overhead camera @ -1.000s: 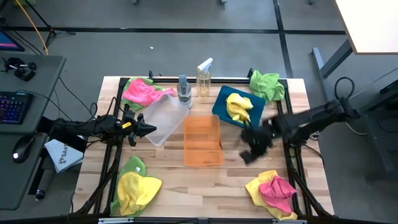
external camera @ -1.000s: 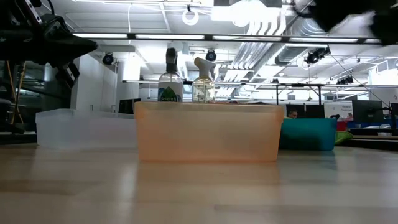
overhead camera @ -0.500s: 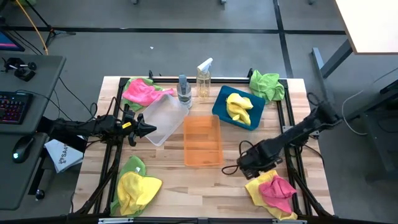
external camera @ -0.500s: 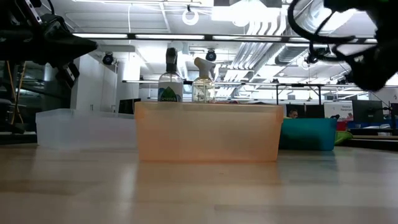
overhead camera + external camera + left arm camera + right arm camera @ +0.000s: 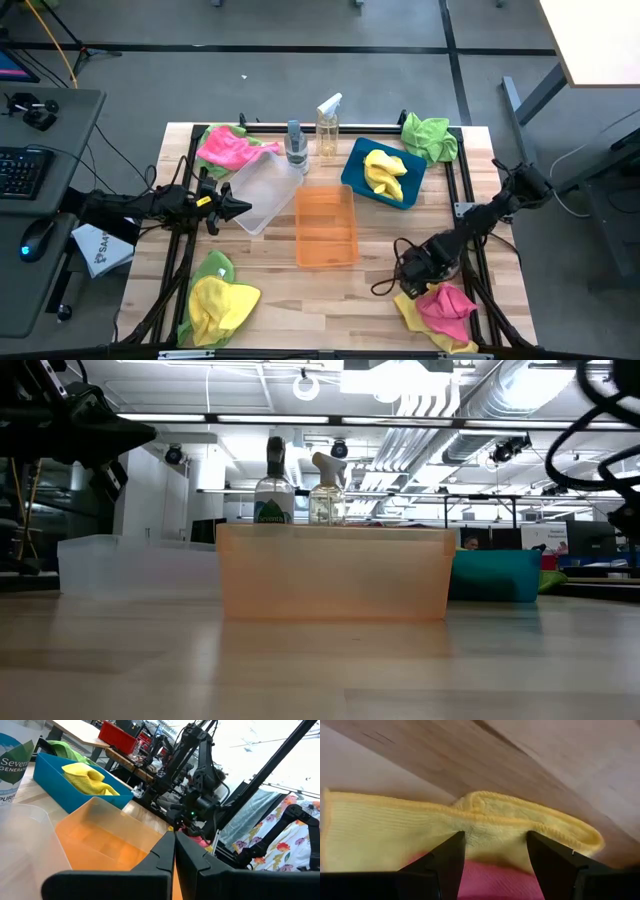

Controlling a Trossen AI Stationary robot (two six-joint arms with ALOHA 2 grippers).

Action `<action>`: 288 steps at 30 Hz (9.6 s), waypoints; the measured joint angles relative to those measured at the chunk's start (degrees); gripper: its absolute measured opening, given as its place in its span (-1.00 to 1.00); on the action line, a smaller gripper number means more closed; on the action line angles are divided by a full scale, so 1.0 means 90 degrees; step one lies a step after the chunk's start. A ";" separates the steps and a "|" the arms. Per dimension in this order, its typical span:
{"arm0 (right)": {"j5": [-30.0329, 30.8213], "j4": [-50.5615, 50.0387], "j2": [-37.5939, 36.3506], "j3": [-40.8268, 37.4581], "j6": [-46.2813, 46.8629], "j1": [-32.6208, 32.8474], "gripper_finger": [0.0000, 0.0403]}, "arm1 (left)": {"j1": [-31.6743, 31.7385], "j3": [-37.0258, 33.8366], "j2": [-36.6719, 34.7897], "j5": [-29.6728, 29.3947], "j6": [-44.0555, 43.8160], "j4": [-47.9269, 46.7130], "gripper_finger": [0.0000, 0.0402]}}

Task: Sort microfiber towel by color & place in baskets
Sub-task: Put the right yellow microfiber towel into the blue bin, then put the top right green microfiber towel into the orange bin, then put the yellow microfiber towel into the blue bin

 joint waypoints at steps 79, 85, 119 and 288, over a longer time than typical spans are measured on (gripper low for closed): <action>0.8216 0.0927 -0.1888 0.2468 -0.5888 -0.4808 -1.00 | -0.0001 0.0000 0.0000 0.0000 0.0007 0.0000 -1.00; 0.6672 0.0944 -0.1246 0.2470 -0.6277 -0.5486 -1.00 | -0.0001 0.0002 0.0000 0.0000 -0.0003 -0.0002 -1.00; 0.4070 -0.1195 -0.0913 0.2278 -0.5809 -0.6472 0.17 | 0.0000 0.0001 0.0000 0.0000 0.0006 -0.0002 -1.00; 0.4458 0.1433 -0.2072 0.2866 -0.4105 -0.1685 0.49 | 0.0005 0.0002 0.0000 -0.1851 -0.0940 0.1613 -1.00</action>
